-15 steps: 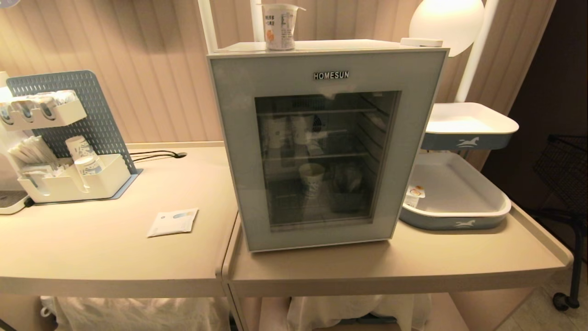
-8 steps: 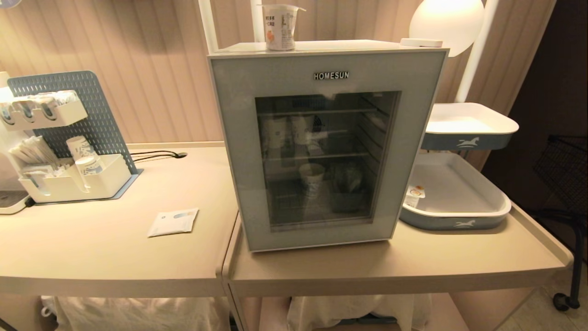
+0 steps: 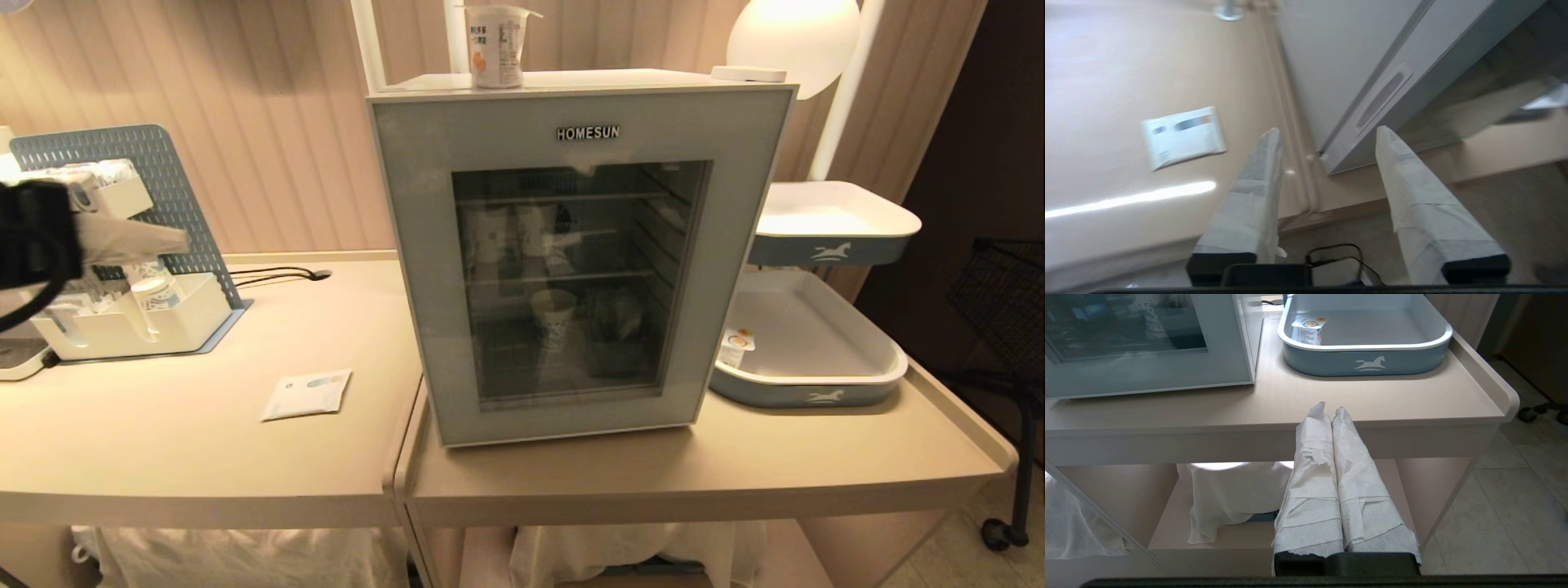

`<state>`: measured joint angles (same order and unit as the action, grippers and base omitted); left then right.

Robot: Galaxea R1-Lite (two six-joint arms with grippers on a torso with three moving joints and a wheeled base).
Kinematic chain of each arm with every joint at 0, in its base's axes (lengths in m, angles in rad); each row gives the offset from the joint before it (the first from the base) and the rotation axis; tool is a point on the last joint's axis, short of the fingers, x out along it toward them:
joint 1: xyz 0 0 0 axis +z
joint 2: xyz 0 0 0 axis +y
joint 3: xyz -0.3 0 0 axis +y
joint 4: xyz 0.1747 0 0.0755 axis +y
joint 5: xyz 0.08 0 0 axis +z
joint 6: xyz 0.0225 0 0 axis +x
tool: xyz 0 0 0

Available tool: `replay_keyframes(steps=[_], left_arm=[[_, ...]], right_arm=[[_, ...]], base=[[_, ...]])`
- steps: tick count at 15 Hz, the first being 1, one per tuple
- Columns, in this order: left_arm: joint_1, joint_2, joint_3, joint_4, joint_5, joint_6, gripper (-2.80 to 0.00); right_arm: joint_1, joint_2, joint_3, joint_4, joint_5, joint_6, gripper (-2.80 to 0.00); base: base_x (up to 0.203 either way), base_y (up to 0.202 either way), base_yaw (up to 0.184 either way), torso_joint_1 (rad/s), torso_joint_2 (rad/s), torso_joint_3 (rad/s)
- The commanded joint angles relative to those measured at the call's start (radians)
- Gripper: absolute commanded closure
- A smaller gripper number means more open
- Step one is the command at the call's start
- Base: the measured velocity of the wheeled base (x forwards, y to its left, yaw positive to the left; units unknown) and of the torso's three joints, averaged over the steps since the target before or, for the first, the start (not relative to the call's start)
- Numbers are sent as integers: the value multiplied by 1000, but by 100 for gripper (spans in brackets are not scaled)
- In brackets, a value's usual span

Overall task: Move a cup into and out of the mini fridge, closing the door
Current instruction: Open the freezer door

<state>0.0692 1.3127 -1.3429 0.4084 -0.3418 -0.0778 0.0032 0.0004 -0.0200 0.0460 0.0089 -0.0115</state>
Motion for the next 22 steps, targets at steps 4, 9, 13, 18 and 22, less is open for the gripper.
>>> replay_keyframes(steps=[4,9,13,18,22], left_arm=[[87,415,-105,-137,-864,104,-280],[30,485,-9,-330,-1060,240,-280],[-42,521,56,-403,-1072,319,-280],[-68,573,69,-480,-1070,352,-280],[-81,579,79,-490,-1071,352,-280]], right_arm=[[0,1,0,0,0,-1,0],[1,1,0,0,0,-1,0],[1,1,0,0,0,-1,0],[1,1,0,0,0,-1,0],[1,1,0,0,0,-1,0]], base=[[0,0,0,0,0,0],[0,0,0,0,0,0],[0,0,0,0,0,0],[0,0,0,0,0,0],[0,0,0,0,0,0]])
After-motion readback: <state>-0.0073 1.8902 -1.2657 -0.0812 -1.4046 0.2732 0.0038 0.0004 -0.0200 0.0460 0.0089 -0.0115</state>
